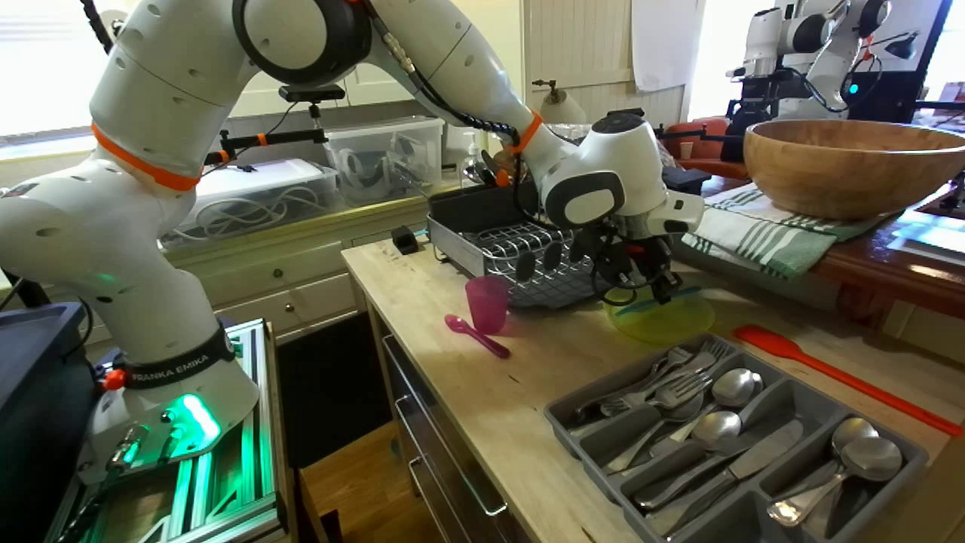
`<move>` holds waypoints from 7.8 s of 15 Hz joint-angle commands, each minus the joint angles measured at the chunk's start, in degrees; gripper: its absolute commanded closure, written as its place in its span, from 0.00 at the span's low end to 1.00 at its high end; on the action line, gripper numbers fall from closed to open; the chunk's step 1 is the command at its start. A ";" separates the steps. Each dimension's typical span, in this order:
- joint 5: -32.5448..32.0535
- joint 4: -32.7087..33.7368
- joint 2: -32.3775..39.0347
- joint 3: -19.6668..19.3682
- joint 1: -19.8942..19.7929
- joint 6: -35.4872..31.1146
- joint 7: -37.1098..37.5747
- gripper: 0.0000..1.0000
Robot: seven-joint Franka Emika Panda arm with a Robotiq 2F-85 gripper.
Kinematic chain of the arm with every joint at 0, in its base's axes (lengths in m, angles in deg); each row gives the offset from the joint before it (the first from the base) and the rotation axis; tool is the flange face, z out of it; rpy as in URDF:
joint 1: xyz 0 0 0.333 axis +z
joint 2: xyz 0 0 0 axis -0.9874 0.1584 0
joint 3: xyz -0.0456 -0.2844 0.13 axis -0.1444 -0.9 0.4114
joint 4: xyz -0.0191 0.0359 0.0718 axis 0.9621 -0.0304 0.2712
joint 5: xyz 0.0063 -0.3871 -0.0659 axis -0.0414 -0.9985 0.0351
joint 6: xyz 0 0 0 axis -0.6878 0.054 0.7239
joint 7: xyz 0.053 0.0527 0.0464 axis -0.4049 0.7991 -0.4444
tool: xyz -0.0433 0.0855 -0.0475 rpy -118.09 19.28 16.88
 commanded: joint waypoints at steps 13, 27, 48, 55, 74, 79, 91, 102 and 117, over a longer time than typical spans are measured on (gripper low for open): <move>0.67 -8.15 -12.51 -0.14 -4.51 5.12 -5.39 0.96; -1.22 -14.90 -18.63 -6.73 -10.35 9.79 -24.40 0.96; -5.38 -5.03 -6.72 -10.20 -15.82 5.15 -22.98 0.96; -7.74 -2.93 -4.56 -9.41 -15.85 6.01 -23.67 0.96; -8.77 -5.22 -12.18 -13.53 -6.44 20.08 -1.08 0.00; -9.56 -6.45 -14.60 -16.37 0.09 24.75 13.82 0.00; -7.84 -12.64 -13.60 -17.45 10.97 20.71 42.50 0.00; -1.13 -10.68 -6.76 -17.20 9.81 11.08 52.88 0.00; -4.15 -14.33 -10.22 -18.03 10.52 13.38 44.89 0.97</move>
